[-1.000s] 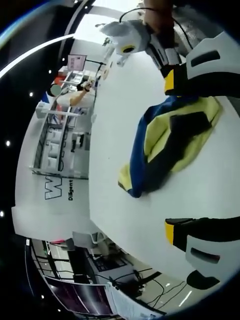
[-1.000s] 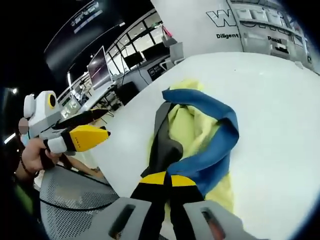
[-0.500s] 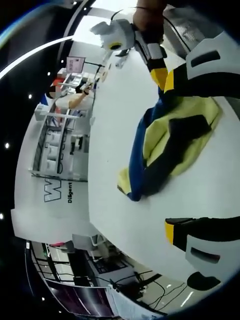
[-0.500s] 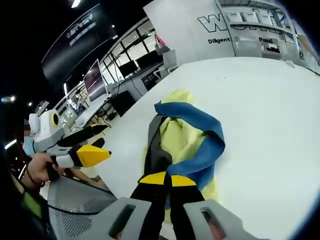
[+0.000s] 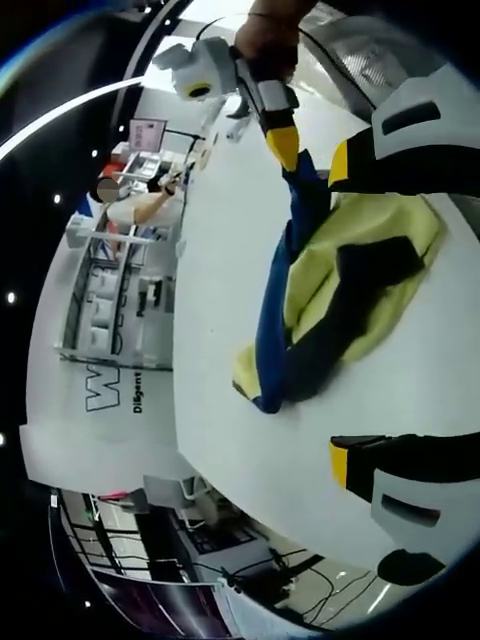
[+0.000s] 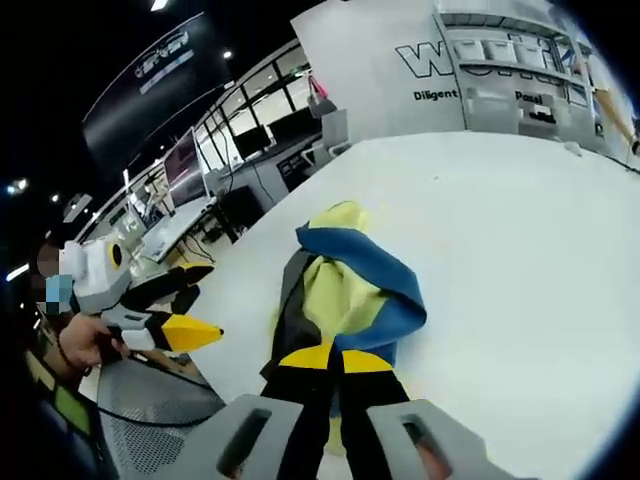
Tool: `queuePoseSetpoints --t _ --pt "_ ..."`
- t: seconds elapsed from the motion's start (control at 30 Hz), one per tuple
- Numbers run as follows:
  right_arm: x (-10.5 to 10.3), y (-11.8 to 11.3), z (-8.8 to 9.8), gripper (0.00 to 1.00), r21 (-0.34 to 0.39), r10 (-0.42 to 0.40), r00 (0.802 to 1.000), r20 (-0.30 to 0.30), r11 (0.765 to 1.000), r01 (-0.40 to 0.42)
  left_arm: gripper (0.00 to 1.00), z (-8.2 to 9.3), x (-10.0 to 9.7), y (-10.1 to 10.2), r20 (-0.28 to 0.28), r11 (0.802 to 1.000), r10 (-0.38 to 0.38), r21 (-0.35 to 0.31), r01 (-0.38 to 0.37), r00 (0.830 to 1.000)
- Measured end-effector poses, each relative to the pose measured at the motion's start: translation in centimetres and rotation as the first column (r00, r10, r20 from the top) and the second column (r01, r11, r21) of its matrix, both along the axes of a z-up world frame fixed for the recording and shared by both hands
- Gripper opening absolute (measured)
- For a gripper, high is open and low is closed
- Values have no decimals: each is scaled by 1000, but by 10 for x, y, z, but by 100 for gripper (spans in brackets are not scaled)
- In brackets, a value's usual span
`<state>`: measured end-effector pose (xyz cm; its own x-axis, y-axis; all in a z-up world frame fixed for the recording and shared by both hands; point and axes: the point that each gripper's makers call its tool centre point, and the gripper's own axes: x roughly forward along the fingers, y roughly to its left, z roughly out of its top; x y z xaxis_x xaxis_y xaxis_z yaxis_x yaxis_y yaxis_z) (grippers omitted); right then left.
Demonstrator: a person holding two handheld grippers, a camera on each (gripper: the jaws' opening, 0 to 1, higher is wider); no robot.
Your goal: Fold the garment on the visible template until the final outline fits inside the template.
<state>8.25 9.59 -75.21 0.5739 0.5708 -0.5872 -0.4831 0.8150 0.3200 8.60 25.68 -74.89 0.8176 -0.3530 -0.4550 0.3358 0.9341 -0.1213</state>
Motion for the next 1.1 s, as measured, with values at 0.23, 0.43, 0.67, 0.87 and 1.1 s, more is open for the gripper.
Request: queuePoseSetpoints --t 0.23,0.43,0.67,0.87,1.1 --pt "9 -19 7 0 -33 -16 1000 20 999 17 93 0 0 -2 -1 1000 -8 3 8 1000" --pt "18 -39 12 0 -59 -39 999 35 997 41 93 -1 0 -5 -5 1000 -15 6 15 1000" --pt "26 -55 15 0 -81 -52 998 46 995 56 93 -4 -2 -9 -13 1000 -28 8 28 1000" --pt "33 -65 16 0 -97 -57 997 53 993 62 92 -7 -3 -12 -24 999 -47 18 48 999" --pt "44 -75 16 0 -120 -53 997 61 991 60 91 -12 -4 -19 -46 997 -75 24 77 996"
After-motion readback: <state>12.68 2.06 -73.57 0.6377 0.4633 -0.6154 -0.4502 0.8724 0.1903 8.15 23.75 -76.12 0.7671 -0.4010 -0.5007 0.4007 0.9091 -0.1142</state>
